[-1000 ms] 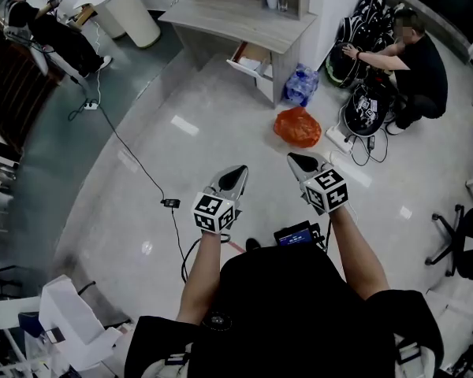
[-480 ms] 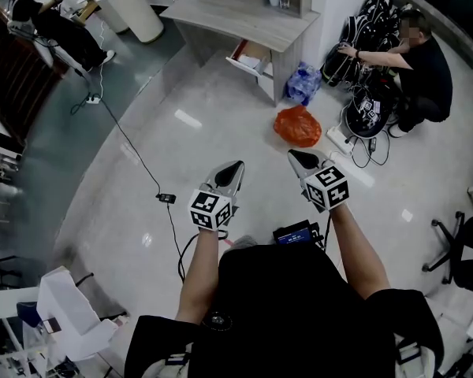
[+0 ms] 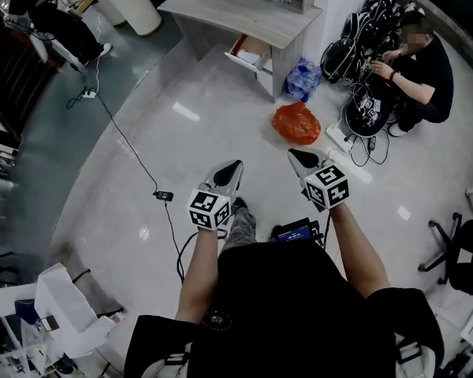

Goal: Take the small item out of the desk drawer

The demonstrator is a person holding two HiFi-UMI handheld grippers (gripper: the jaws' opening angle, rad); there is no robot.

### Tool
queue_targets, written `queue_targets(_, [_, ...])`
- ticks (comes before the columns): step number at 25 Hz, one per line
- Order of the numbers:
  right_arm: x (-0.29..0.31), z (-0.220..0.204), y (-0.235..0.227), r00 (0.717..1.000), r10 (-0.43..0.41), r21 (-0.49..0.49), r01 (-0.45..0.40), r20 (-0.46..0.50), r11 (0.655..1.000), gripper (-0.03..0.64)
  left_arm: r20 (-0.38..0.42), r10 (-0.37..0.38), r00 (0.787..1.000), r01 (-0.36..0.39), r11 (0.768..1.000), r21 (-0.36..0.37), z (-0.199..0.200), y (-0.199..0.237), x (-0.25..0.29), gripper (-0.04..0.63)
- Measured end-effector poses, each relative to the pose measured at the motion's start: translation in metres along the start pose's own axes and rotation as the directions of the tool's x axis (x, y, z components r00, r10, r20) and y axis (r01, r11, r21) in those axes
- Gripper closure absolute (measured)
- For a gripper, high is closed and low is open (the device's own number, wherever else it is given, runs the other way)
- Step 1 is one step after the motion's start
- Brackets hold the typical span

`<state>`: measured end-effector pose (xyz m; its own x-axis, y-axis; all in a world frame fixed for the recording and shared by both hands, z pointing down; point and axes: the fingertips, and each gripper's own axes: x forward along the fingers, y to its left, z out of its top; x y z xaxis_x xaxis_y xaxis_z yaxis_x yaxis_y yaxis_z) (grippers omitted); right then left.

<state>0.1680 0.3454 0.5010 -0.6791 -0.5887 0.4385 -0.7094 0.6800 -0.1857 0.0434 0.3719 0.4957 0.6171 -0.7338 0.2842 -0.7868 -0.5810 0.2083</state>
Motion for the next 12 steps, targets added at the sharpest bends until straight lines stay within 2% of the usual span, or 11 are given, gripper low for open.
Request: queue_targets(12, [0.058,0.024,-0.016,0.999,-0.036,0.002,0.036,-0.026,0.999,0.620,-0.007,-0.046,0.999,0.046,0.999,-0.021,0.011,0.063,0.028,0.594])
